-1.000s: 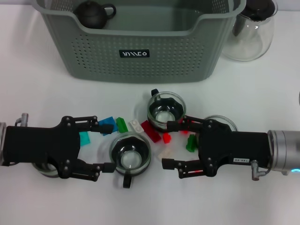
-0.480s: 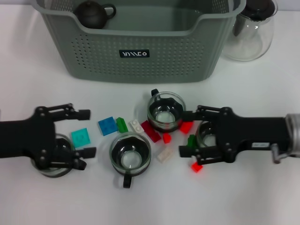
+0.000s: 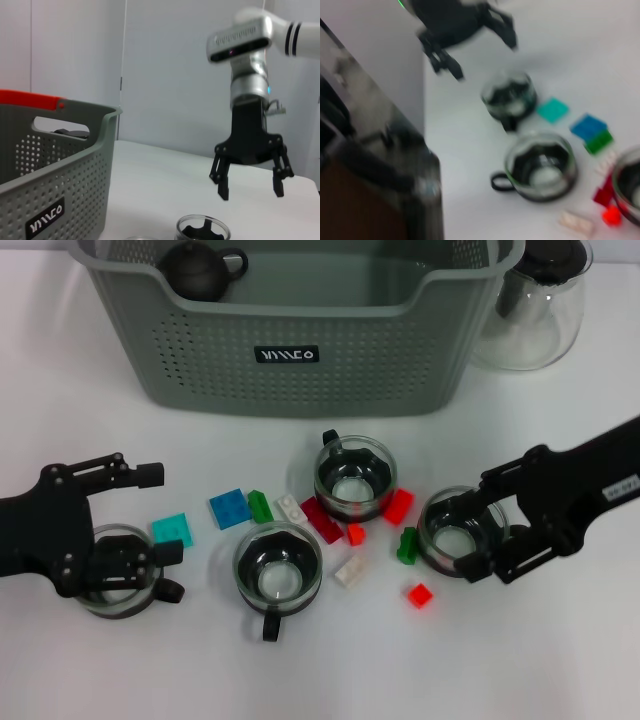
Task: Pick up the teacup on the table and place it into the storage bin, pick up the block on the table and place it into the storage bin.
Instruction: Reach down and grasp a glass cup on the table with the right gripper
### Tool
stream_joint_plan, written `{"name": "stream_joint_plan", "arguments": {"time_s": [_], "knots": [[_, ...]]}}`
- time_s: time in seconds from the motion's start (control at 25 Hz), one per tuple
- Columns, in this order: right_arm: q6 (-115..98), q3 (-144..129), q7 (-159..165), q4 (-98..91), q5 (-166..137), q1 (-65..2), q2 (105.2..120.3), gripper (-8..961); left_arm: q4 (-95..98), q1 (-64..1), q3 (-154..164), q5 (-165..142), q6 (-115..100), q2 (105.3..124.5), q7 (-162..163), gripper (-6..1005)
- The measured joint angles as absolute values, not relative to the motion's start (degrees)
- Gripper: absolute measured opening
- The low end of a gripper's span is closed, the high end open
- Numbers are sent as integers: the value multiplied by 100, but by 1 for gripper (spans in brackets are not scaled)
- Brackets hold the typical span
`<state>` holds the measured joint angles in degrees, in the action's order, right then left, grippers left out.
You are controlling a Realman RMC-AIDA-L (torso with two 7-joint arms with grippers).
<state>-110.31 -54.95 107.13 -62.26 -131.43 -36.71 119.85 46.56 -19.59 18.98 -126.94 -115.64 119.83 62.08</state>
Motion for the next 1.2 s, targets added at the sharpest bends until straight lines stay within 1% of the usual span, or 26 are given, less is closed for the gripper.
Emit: {"name": "stream_joint_plan", "arguments": {"time_s": [0.2, 0.32, 0.64, 0.84, 1.2], "knots": [[-11143, -5871, 11588, -6476, -14082, -4246, 12009, 829, 4586, -1960, 1892, -12665, -11427, 11991, 6161, 843], [-11040, -6347, 11924, -6457, -14380, -4401, 12043, 796, 4559, -1960, 1887, -12672, -11375, 11990, 6154, 843], [-10077, -7987, 12720, -6507, -14392, -4363, 12065, 649, 4524, -1960, 1881, -12687, -11372, 11988, 6152, 844], [-9806, -8392, 12783, -6408, -14311, -4355, 12076, 651, 4517, -1960, 1880, -12695, -11372, 11988, 6153, 843], [-9301, -8949, 12965, -6329, -14254, -4246, 12073, 591, 4517, -1960, 1880, -12700, -11373, 11991, 6152, 844]]}}
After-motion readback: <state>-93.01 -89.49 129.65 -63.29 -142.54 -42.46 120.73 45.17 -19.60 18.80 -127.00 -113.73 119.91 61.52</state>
